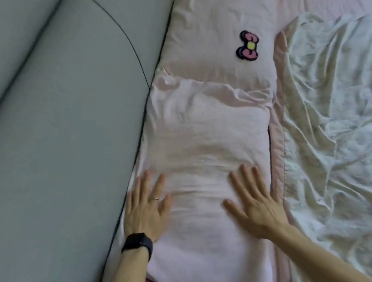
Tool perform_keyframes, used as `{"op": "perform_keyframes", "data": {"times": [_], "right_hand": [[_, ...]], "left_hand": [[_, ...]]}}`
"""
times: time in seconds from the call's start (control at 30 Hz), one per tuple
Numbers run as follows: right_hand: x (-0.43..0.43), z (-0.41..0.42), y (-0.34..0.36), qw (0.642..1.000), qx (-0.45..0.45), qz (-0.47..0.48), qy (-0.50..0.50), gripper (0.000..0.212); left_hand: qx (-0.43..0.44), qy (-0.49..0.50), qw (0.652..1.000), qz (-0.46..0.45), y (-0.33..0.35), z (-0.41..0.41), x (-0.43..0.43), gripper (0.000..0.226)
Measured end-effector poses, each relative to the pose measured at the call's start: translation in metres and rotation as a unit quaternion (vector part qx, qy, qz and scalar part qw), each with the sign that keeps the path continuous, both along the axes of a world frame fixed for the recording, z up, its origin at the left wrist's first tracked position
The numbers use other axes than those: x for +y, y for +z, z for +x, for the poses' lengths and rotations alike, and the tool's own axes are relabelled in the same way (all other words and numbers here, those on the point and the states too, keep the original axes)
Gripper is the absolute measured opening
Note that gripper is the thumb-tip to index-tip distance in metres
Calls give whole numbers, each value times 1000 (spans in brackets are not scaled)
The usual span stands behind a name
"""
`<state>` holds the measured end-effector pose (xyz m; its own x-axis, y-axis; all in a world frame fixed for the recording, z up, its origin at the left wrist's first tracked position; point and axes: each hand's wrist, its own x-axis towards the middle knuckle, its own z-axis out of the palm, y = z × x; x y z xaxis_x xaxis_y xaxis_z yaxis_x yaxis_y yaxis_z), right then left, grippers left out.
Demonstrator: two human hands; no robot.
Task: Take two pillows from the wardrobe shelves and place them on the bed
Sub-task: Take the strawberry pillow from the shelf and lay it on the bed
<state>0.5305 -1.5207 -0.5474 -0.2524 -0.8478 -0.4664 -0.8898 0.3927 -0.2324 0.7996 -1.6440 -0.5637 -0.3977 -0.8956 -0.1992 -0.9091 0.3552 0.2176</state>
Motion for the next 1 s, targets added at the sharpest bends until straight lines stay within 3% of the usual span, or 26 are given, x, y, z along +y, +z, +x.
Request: {"op": "perform_keyframes", "data": {"times": [0.13,0.2,0.3,0.37,0.5,0.67,0.73,0.83,0.9,1.0], "right_hand": [[7,-14,-1,993,8,20,-114,91],[-10,-16,7,984,-8,-24,-177,95],[-58,-19,14,980,-20,-143,-141,80],[-89,-24,9,981,-21,-171,-90,72],[-112,-49,-11,997,-15,-45,-66,76],[-95,-34,3,963,-25,-60,-260,93],[-59,0,10,969,-22,-126,-210,92],[18,69,18,980,-65,-184,-24,87],[76,99,12,989,-70,-127,41,88],[129,101,7,998,-53,13,-19,97]], "left_hand": [[13,31,999,-6,7,5,2,70],[27,36,999,-22,18,-7,-4,69],[46,16,998,-38,25,-37,-30,67],[56,-11,998,-34,19,-55,-46,62],[15,-32,999,0,-4,-48,-59,60],[42,11,999,-19,-2,-9,-30,69],[25,-1,999,-41,6,-1,6,67],[45,7,999,-28,18,9,63,64],[41,31,999,0,22,25,106,64],[-11,54,997,61,31,57,152,67]]}}
